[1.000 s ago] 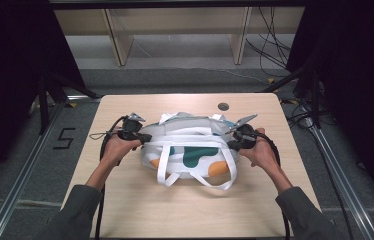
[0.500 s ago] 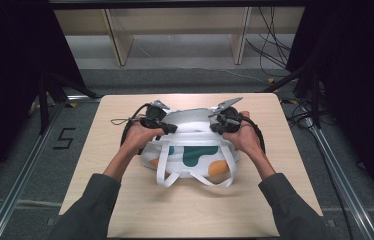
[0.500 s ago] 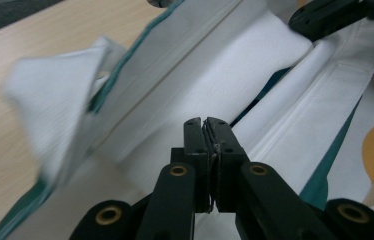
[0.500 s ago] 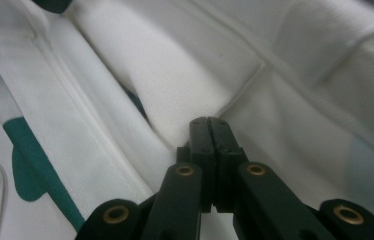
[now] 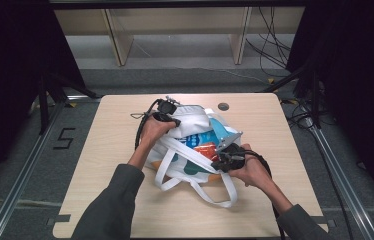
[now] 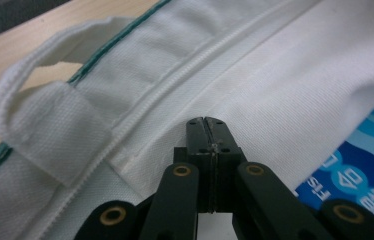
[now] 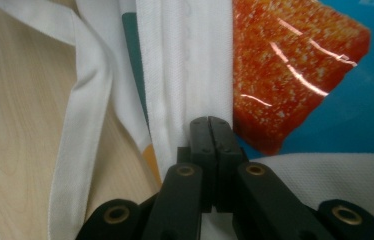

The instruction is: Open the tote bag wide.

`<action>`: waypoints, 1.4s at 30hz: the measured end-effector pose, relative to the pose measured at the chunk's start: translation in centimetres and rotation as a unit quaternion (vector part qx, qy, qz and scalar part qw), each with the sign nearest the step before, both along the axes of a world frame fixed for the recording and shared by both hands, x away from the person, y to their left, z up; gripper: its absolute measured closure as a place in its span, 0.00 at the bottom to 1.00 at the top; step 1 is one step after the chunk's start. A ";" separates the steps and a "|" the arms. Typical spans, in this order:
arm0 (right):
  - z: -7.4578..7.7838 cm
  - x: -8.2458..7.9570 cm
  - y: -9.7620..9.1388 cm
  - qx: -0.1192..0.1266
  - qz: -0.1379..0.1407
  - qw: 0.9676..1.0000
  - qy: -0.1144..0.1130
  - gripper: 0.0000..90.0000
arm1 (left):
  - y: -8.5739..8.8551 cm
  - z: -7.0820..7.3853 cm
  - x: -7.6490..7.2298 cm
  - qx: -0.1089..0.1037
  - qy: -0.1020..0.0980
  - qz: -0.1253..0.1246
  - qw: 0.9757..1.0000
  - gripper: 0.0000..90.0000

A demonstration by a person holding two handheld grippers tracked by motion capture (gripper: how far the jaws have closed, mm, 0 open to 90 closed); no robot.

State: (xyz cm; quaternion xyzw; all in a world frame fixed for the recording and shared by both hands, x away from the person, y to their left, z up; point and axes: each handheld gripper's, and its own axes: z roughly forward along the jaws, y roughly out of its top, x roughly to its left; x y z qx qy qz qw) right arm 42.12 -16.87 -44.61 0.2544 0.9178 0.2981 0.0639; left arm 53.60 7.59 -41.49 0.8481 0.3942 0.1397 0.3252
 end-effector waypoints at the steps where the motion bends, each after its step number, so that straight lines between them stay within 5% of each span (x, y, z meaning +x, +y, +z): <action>1: 0.6 0.3 -0.1 0.005 -0.006 1.000 -0.008 1.00 | 0.0 0.2 -0.4 -0.004 0.002 -0.008 1.000 0.99; 4: 2.3 1.2 -0.2 0.043 -0.027 0.998 -0.035 1.00 | 0.2 0.1 -2.2 0.002 0.009 -0.050 0.999 0.97; 5: 3.0 2.0 0.0 0.046 -0.022 0.997 -0.062 1.00 | 0.1 -0.2 -2.7 0.010 0.018 -0.062 0.998 0.97; 8: 4.3 3.9 1.5 0.035 -0.041 0.996 -0.072 1.00 | 0.3 -1.2 -4.2 0.032 0.041 -0.107 0.993 0.97; 12: 3.7 7.3 3.9 -0.025 -0.039 0.994 -0.094 1.00 | 1.5 -1.7 -5.7 0.026 0.056 -0.128 0.990 0.99; 13: 3.5 8.2 4.4 -0.051 -0.058 0.993 -0.089 1.00 | 1.8 -1.8 -6.3 0.023 0.062 -0.137 0.988 0.99; 16: 2.6 11.3 4.7 -0.080 -0.108 0.985 -0.106 1.00 | 2.5 -2.5 -8.7 0.021 0.064 -0.164 0.984 0.99; 20: 0.5 14.5 3.7 -0.126 -0.170 0.975 -0.070 1.00 | 2.3 -4.0 -10.8 0.020 0.056 -0.179 0.982 1.00; 23: -0.3 15.3 3.2 -0.111 -0.188 0.975 -0.041 1.00 | 2.4 -3.9 -10.6 0.013 0.058 -0.179 0.982 1.00; 26: 1.3 14.7 3.0 -0.100 -0.182 0.977 -0.048 1.00 | 2.5 -2.5 -10.1 0.018 0.045 -0.173 0.984 0.98; 30: 4.0 12.1 2.1 -0.031 -0.134 0.988 -0.068 1.00 | 1.9 0.3 -8.1 0.000 0.016 -0.159 0.987 0.97; 33: 4.1 9.0 2.3 -0.021 -0.077 0.995 -0.054 1.00 | 0.2 1.3 -5.6 0.004 0.009 -0.139 0.990 0.96; 34: 3.8 8.1 2.3 -0.020 -0.066 0.997 -0.046 1.00 | -0.6 1.2 -4.7 -0.009 0.007 -0.115 0.993 0.96; 37: 3.3 5.8 1.3 -0.004 -0.051 0.998 -0.036 1.00 | -2.0 0.6 -1.7 0.020 0.019 -0.079 0.997 0.97; 40: 3.1 3.6 0.1 -0.007 -0.030 0.999 -0.025 1.00 | -2.0 -0.2 0.4 0.017 0.025 -0.036 0.999 0.99; 42: 2.1 2.0 -0.7 -0.026 -0.018 0.999 -0.017 1.00 | -1.6 -0.7 1.3 0.068 0.007 -0.019 0.997 0.99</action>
